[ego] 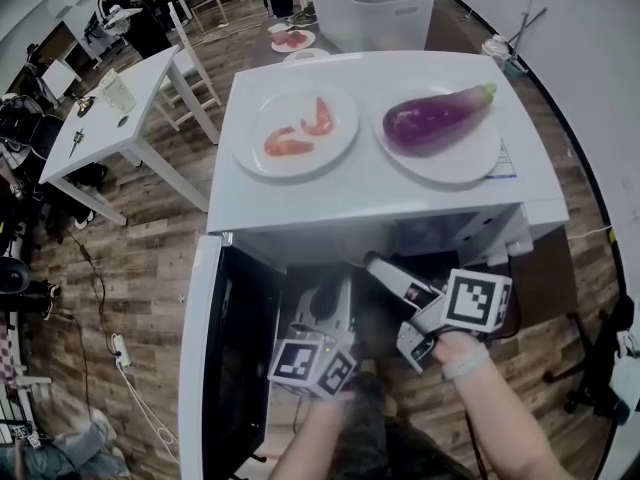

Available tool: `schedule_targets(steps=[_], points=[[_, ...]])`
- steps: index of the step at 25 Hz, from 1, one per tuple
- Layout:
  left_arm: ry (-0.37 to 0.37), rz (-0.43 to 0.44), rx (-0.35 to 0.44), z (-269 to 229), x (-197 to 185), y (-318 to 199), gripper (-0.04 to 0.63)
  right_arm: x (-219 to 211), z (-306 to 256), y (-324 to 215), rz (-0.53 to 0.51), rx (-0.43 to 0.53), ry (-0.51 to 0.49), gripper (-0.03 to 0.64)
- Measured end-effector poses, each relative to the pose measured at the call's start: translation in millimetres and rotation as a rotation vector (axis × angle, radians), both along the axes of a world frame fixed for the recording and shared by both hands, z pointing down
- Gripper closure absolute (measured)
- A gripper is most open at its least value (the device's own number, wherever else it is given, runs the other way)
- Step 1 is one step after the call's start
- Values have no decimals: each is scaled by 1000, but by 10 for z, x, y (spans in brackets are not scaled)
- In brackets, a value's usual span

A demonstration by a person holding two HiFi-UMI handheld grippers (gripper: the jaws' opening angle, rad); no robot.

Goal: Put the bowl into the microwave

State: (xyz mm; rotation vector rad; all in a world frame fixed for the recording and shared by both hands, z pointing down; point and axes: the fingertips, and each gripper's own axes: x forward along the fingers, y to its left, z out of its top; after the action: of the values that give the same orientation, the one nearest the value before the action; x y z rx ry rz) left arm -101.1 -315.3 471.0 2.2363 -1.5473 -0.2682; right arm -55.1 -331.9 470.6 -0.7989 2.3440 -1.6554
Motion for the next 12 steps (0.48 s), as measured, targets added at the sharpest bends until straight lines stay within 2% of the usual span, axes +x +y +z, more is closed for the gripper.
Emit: schedule_targets(steps=[3, 8, 12], points=[[5, -3, -2, 1, -6, -8, 595, 46, 85, 54, -41, 61, 120, 313], [19, -11, -4, 4, -25, -36, 595, 21, 130, 89, -125, 216, 278, 314], [23, -12, -6, 12, -31, -49, 595, 27, 176, 96, -155, 278, 381, 340]])
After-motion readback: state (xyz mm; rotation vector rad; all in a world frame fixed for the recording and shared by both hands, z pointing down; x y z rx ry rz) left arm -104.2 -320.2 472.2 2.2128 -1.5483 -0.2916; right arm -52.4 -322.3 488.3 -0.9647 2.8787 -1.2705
